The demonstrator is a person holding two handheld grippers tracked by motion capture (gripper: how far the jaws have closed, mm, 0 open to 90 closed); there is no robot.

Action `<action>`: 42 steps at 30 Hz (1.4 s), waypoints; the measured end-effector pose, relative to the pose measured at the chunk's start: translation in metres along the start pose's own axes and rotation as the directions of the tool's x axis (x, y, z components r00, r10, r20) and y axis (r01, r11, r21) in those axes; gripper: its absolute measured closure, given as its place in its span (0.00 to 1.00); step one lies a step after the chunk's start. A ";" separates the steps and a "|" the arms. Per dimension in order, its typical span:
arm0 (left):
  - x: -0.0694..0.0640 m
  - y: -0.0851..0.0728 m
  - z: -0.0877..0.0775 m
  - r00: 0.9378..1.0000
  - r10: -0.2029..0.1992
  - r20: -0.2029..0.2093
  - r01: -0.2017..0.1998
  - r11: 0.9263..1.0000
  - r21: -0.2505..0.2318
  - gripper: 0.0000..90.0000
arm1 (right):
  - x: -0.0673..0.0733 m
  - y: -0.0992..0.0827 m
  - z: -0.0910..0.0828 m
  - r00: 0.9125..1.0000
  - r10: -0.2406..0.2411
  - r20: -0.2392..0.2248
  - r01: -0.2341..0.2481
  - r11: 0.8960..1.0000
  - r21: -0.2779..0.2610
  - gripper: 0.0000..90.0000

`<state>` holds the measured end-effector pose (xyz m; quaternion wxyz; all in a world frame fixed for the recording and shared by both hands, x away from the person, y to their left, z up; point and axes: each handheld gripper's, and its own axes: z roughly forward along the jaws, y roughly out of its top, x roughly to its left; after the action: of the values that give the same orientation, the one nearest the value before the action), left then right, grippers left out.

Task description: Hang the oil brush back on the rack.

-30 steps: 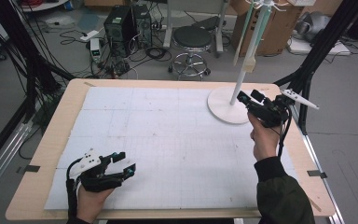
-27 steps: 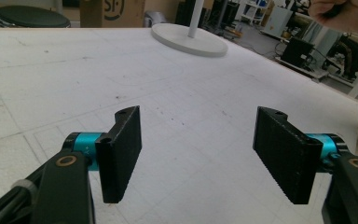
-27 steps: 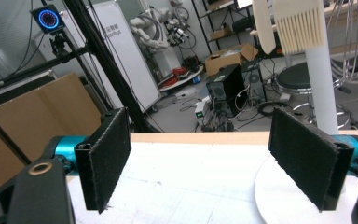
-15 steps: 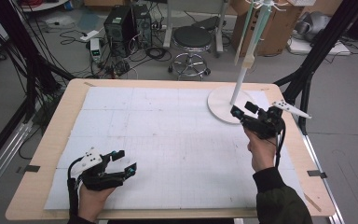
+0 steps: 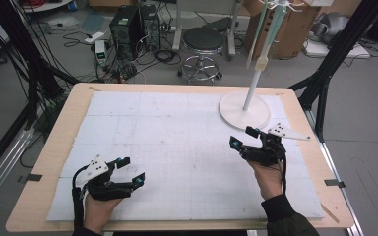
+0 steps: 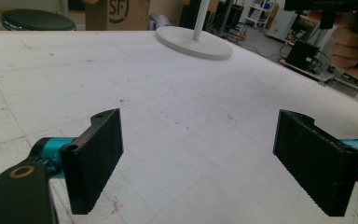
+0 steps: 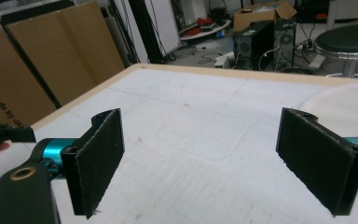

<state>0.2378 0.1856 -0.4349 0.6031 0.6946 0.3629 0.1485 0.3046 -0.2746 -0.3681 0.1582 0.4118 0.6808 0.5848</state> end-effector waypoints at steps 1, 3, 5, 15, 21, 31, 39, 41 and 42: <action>0.000 0.000 0.000 1.000 0.003 0.000 -0.003 1.000 0.002 0.18 | 0.001 -0.002 0.000 1.000 -0.010 -0.002 0.010 1.000 0.016 0.15; 0.000 0.000 0.002 1.000 -0.004 0.003 0.004 1.000 -0.003 0.18 | 0.001 -0.008 0.000 1.000 -0.021 0.010 0.021 0.999 0.024 0.15; 0.000 0.000 0.004 1.000 -0.002 0.005 0.002 1.000 0.004 0.18 | 0.000 -0.014 -0.001 1.000 -0.009 0.008 0.009 0.999 0.031 0.15; 0.001 0.000 0.011 1.000 -0.013 0.009 0.013 1.000 0.007 0.18 | 0.005 -0.034 -0.005 1.000 -0.022 0.012 0.021 0.999 0.044 0.12; 0.004 0.001 0.013 1.000 -0.017 0.017 0.017 1.000 0.012 0.18 | 0.009 -0.041 -0.004 1.000 -0.031 0.003 0.031 0.998 0.058 0.12; 0.011 0.005 0.014 1.000 -0.025 -0.004 0.025 0.999 -0.026 0.18 | 0.007 -0.053 -0.001 1.000 -0.022 -0.015 0.023 0.994 0.109 0.12; 0.012 0.005 0.017 1.000 -0.023 -0.001 0.023 0.999 -0.022 0.18 | 0.006 -0.057 -0.003 1.000 -0.023 0.002 0.023 0.993 0.117 0.12; 0.012 0.005 0.017 1.000 -0.026 0.001 0.026 0.999 -0.020 0.18 | 0.007 -0.058 -0.002 0.999 -0.035 0.003 0.034 0.992 0.124 0.12; 0.012 0.005 0.017 1.000 -0.021 -0.002 0.021 1.000 -0.018 0.18 | 0.007 -0.059 -0.002 0.999 -0.037 0.006 0.036 0.991 0.128 0.12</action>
<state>0.2588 0.1813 -0.4363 0.6107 0.6851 0.3692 0.1462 0.2772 -0.2692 -0.4201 0.1450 0.4113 0.7236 0.5350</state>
